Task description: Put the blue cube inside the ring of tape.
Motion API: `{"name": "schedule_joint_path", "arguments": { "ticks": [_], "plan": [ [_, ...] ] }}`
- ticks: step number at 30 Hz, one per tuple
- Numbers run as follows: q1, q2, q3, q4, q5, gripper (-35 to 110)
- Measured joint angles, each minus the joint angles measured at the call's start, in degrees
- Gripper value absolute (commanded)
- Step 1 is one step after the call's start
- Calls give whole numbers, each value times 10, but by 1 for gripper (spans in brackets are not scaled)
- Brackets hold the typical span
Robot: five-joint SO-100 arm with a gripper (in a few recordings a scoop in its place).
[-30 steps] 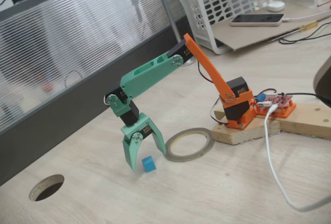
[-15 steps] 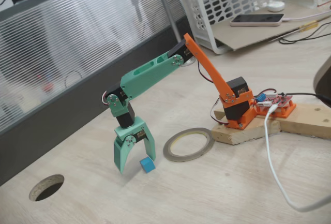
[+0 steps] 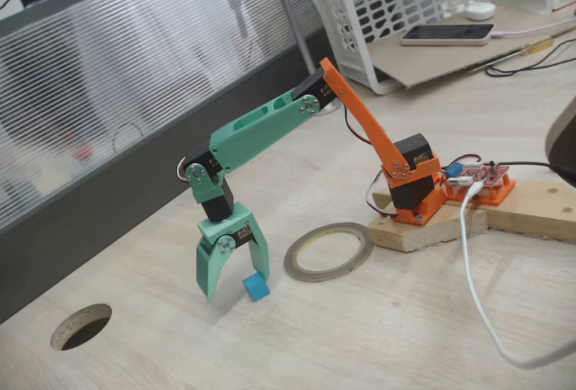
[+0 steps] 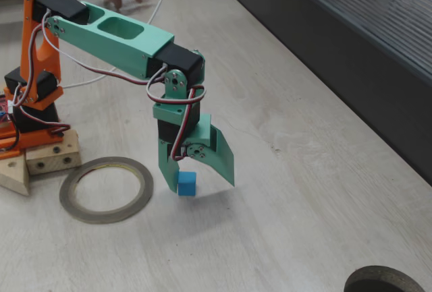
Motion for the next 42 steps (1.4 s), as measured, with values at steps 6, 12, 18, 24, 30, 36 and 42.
{"name": "schedule_joint_path", "arguments": {
  "ticks": [6, 12, 18, 24, 30, 36, 42],
  "plan": [
    [-3, 0, 0, 0, 0, 70],
    [0, 0, 39, -4, 0, 70],
    [-1, 0, 44, -6, 0, 58],
    [1, 0, 44, -7, 0, 34],
    [1, 0, 44, -7, 0, 28],
    [0, 0, 44, -7, 0, 27],
    [0, 0, 44, -7, 0, 27]
  ]
}}
